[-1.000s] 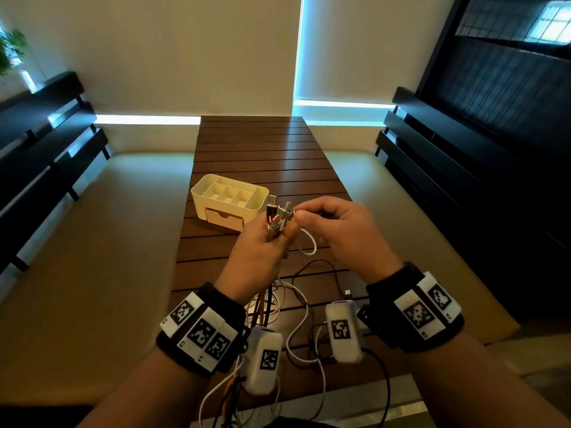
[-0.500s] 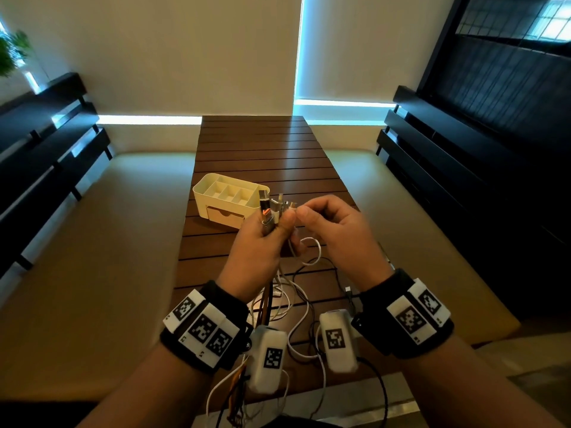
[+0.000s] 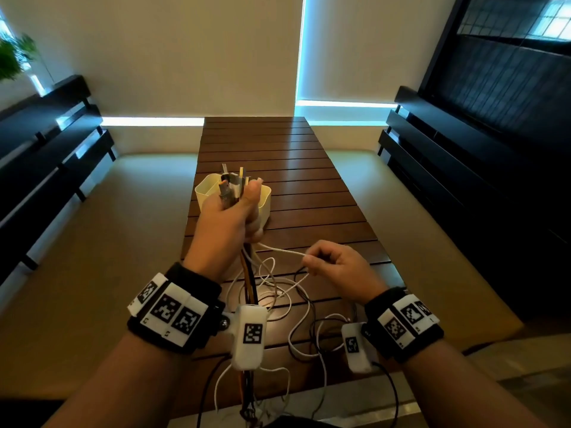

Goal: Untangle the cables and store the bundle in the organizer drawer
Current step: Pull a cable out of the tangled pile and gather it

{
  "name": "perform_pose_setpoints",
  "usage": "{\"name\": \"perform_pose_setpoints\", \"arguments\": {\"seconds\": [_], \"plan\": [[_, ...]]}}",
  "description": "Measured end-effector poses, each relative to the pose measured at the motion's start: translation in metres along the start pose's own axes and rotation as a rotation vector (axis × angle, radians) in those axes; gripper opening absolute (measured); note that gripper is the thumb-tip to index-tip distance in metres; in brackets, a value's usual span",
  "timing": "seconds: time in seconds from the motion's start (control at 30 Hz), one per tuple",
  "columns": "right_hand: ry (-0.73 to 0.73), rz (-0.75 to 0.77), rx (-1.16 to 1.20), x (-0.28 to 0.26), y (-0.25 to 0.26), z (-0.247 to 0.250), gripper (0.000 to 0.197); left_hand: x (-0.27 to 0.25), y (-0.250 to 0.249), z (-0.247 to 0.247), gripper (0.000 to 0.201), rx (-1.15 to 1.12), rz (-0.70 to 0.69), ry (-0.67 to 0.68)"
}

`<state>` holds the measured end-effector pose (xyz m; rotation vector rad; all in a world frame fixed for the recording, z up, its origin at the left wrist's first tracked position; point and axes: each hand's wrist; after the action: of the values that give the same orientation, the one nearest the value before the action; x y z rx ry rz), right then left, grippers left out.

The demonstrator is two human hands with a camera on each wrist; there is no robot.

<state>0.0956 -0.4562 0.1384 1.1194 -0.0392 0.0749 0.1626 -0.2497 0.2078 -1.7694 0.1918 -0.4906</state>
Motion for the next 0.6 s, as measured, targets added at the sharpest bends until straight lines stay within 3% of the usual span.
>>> {"name": "perform_pose_setpoints", "arguments": {"seconds": [0.17,0.27,0.43,0.5,0.6], "plan": [[-0.199,0.124,0.11,0.005,0.017,0.008,0.011,-0.005,0.011,-0.003,0.023,0.257,0.024,0.077],[-0.233,0.245,0.145,0.009,0.035,0.009,0.013,-0.009,0.019,-0.015,0.018,0.409,0.034,0.109],[-0.27,0.295,0.223,0.013,0.041,0.008,0.013,-0.006,0.02,-0.017,0.022,0.405,0.049,0.298],[-0.274,0.281,0.221,0.013,0.041,0.008,0.009,-0.006,0.018,-0.015,0.021,0.429,0.021,0.266],[-0.26,0.188,0.248,0.011,0.036,0.007,0.009,-0.003,0.018,-0.011,0.021,0.324,0.016,0.107]]}}
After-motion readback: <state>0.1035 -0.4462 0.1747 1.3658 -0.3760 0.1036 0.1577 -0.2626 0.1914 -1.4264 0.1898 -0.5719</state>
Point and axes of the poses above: each hand's wrist, its own x-axis towards the middle knuckle, its own z-axis out of the back of the hand, y = z × x, and after that the axes turned 5 degrees about x, right-handed
